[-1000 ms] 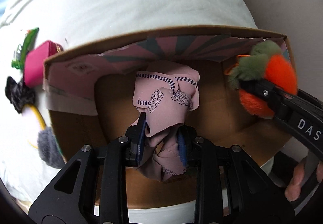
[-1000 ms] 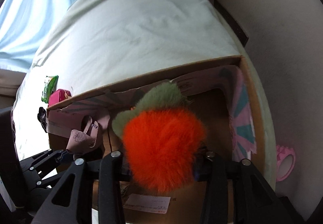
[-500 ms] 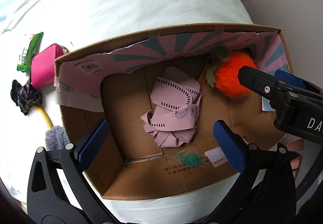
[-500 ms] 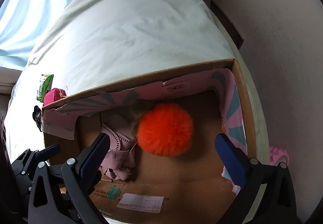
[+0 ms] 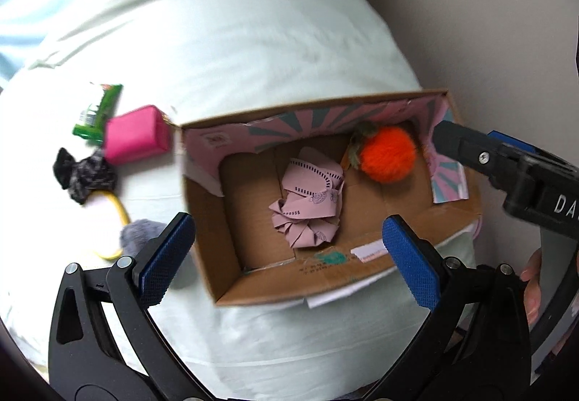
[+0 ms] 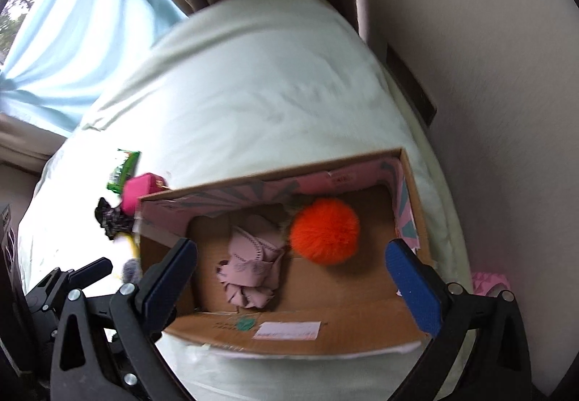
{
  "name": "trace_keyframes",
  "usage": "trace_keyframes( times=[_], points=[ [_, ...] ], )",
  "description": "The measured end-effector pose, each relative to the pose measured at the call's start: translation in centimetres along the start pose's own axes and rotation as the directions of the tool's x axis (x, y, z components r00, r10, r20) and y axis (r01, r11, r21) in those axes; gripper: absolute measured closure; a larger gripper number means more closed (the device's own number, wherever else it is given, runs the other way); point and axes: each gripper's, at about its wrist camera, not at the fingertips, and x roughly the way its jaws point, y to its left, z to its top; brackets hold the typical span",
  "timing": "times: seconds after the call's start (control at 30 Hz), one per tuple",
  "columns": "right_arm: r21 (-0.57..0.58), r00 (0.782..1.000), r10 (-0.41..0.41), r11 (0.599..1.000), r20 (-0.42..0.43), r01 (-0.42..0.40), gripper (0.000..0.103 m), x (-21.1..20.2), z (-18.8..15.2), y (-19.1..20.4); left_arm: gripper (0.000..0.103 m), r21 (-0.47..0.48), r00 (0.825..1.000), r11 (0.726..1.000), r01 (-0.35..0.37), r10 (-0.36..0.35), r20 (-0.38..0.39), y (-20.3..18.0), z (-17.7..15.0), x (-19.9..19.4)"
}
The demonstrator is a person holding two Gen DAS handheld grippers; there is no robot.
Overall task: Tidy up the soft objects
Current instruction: 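Open the left tool dropping the cloth while the right tool releases the pompom, then move both tools back toward the remaining items on the bed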
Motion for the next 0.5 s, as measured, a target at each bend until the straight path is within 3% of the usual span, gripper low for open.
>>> trace_keyframes(
  times=[0.3,0.5],
  points=[
    [-0.064,0.990,0.015,0.998,0.138,-0.006,0.000,-9.1,-2.0,4.8,0.000,-0.058,0.987,0.998,-0.022,0.031,0.158,4.1,-4.1,-10.0],
    [-0.164,0.978,0.032,0.986,0.204,0.002,0.000,-14.3,-4.7,9.6,0.000,-0.120,0.963,0.992,-0.026,0.057,0.262,7.7,-8.0,-17.0]
  ],
)
